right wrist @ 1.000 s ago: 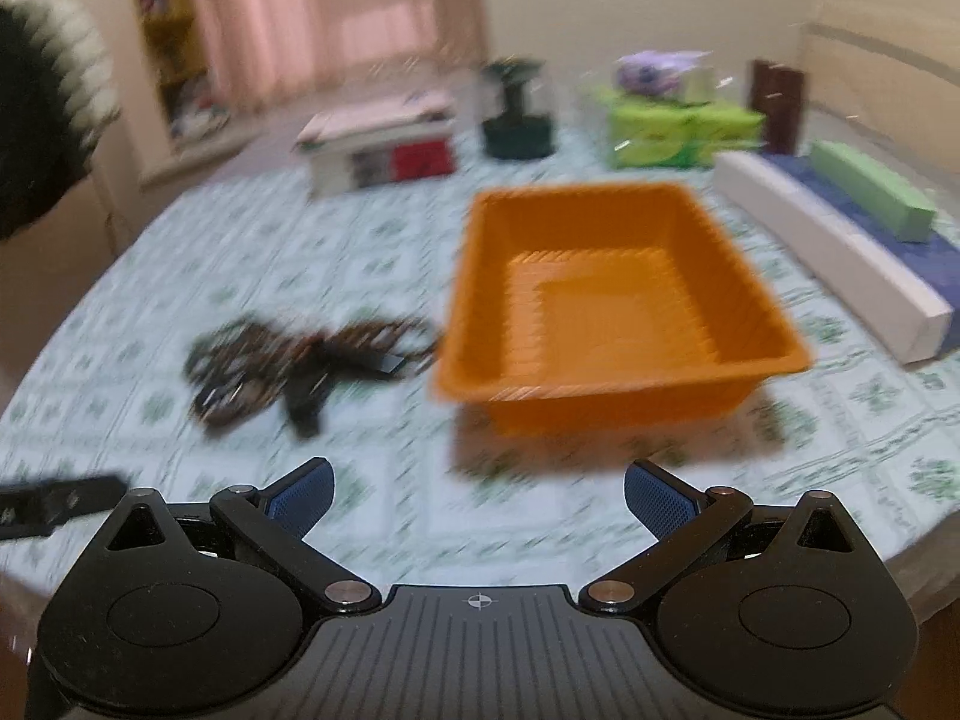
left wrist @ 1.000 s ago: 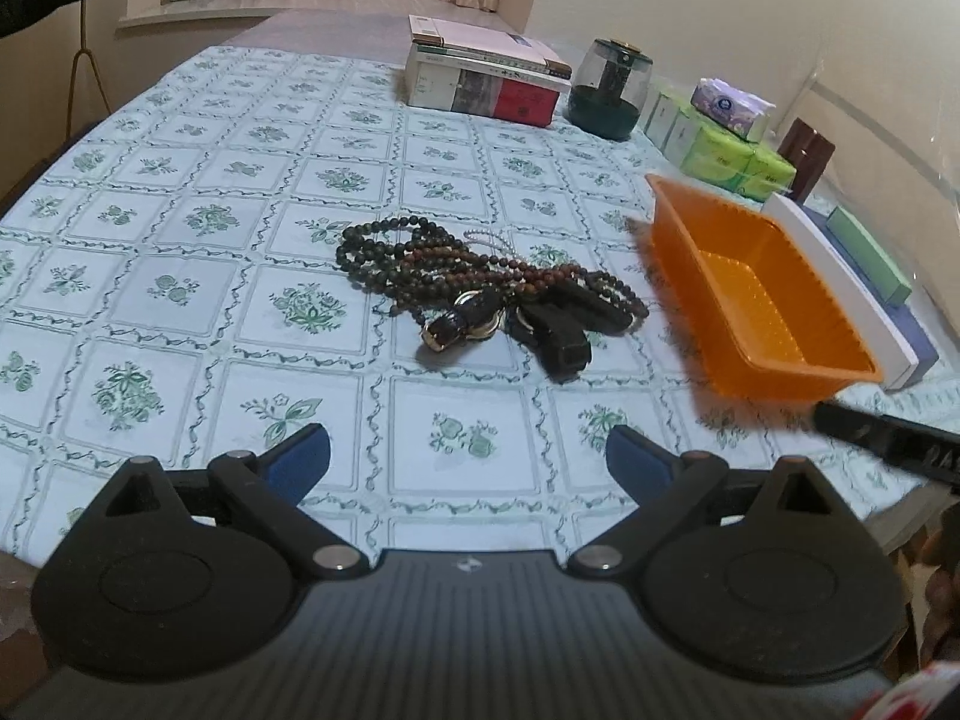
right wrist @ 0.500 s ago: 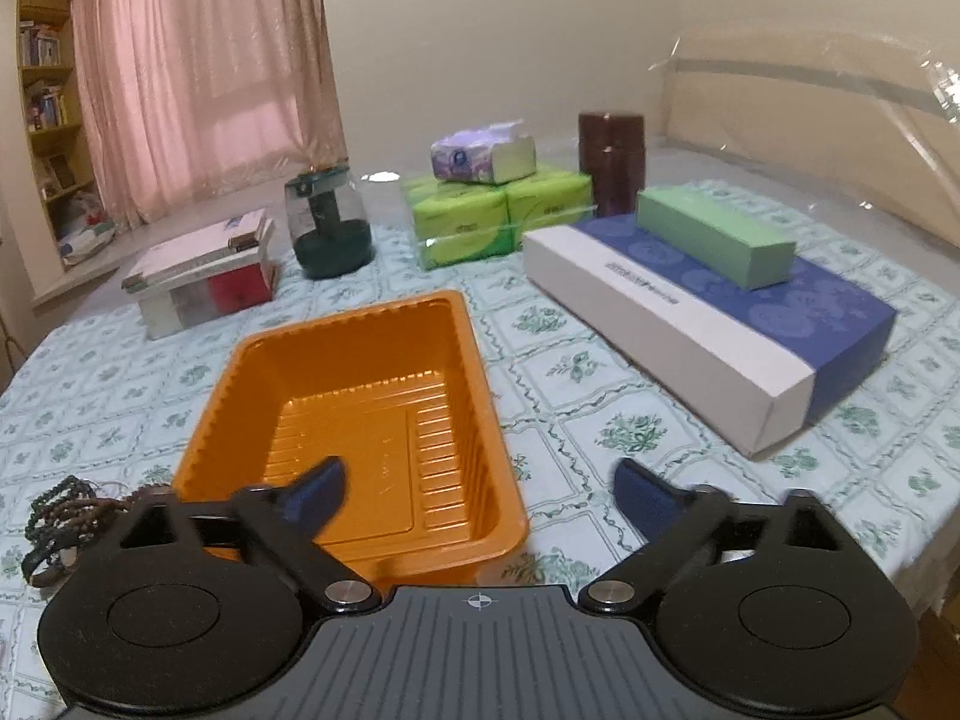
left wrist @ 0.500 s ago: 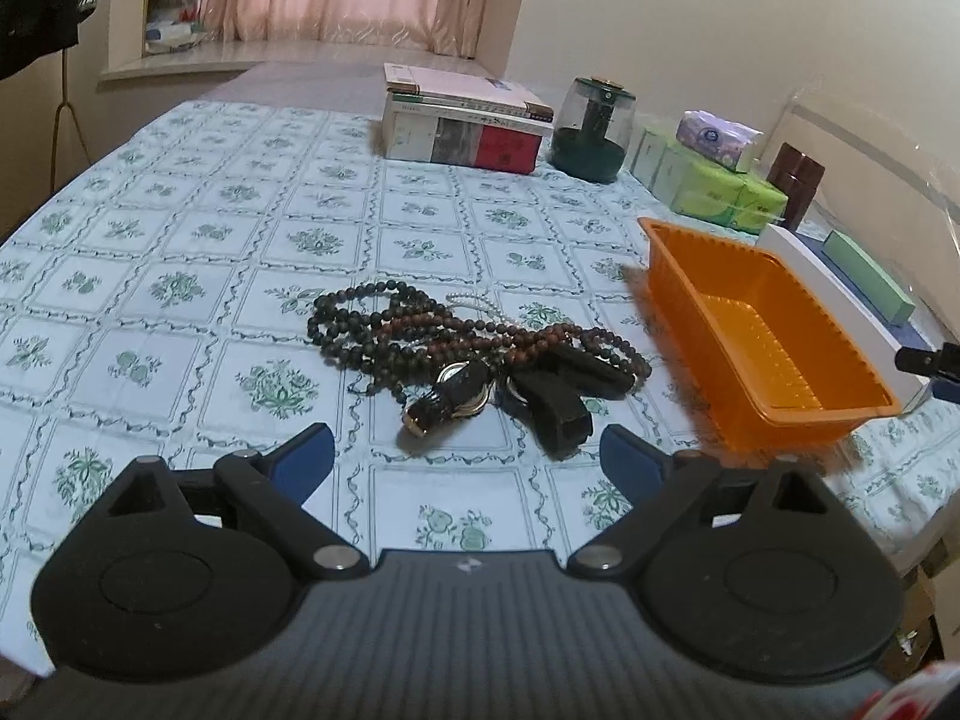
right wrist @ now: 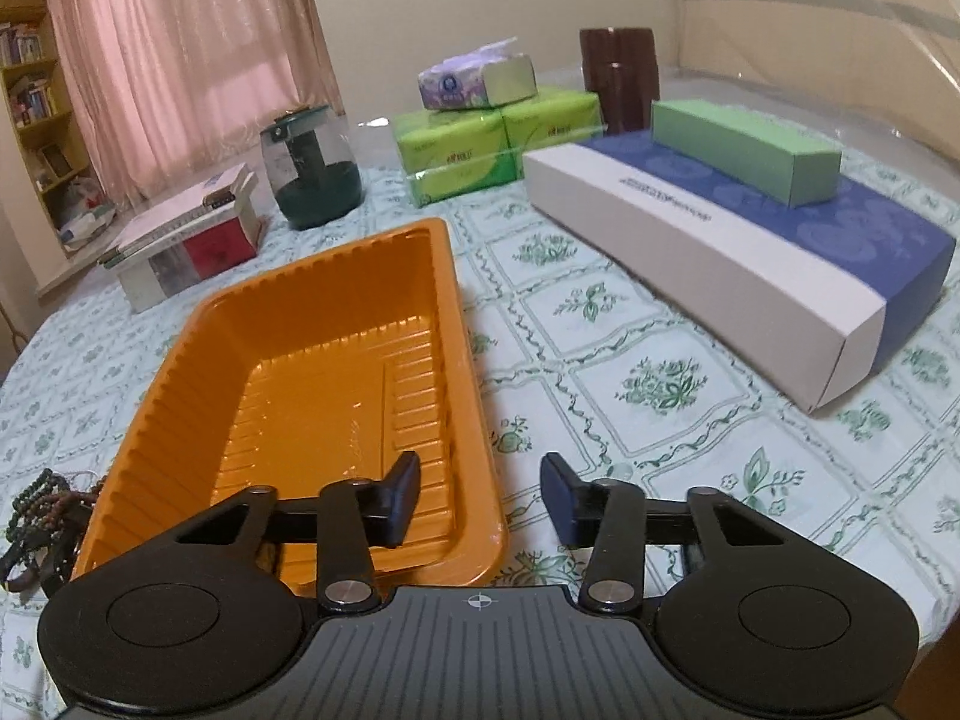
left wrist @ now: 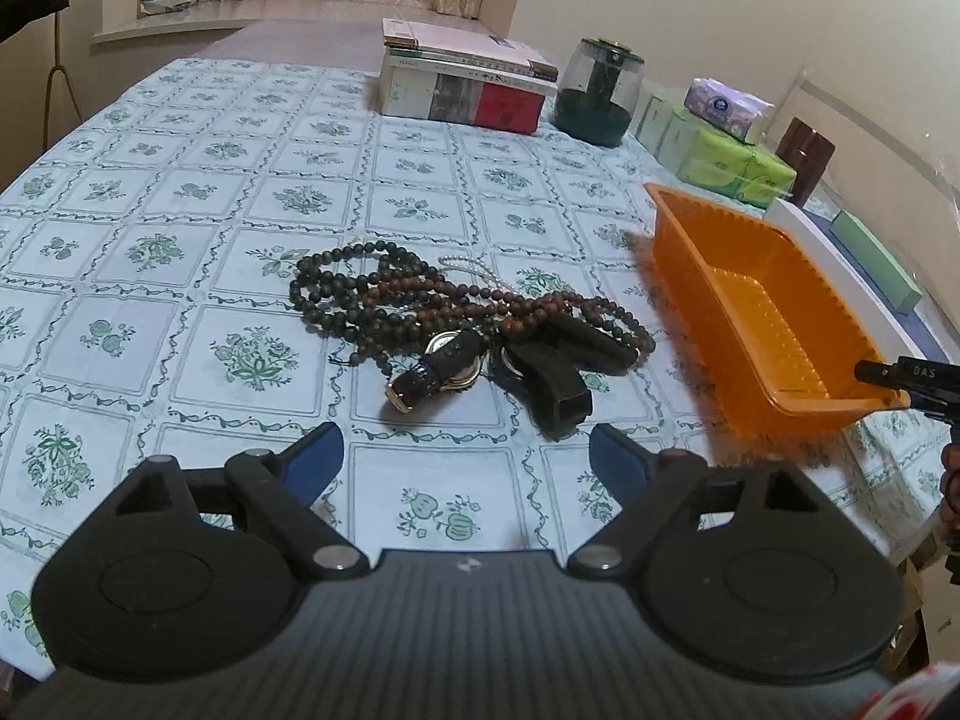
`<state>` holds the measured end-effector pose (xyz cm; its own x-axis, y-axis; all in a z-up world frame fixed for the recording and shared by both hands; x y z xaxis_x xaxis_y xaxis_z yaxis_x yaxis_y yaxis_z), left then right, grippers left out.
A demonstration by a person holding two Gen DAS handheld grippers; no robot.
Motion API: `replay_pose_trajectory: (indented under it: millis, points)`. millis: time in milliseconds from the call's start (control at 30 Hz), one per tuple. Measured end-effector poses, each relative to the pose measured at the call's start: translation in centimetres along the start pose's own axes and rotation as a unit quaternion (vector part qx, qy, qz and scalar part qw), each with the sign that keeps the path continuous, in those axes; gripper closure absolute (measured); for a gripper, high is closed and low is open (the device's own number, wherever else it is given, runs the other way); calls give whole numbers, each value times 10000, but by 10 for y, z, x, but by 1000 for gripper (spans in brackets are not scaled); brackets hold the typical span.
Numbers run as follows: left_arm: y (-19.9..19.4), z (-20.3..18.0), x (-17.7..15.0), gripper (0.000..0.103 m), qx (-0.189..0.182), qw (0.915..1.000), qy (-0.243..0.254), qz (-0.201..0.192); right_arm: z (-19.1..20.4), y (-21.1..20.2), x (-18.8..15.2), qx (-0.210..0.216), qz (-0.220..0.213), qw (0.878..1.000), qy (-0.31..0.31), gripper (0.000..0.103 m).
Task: Organize jewelry
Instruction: 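Move the right gripper to the orange tray and grasp its rim, then lower the left gripper onto the jewelry pile and grasp the silver watch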
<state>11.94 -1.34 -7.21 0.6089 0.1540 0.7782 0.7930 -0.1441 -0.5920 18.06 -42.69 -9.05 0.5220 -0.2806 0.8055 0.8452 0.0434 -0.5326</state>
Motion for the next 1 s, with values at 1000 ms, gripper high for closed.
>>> replay_pose_trajectory:
  millis: [1000]
  points:
    - [20, -2, -9, 17, -133, 9998, 103, 131, 16, 12, 4, 154, 614, 9980, -11, 91]
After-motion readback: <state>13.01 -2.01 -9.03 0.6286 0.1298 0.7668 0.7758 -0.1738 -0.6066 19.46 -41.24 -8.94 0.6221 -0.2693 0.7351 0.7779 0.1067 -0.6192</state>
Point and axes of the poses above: each gripper's, at about its wrist camera, not at the fingertips, and y roughly the way its jaws point, z to its left, x to its top, the point moved 7 cm from there along y, roughly the way its jaws point, and after that the axes turned 8 degrees about -z, right-handed, at the moved point
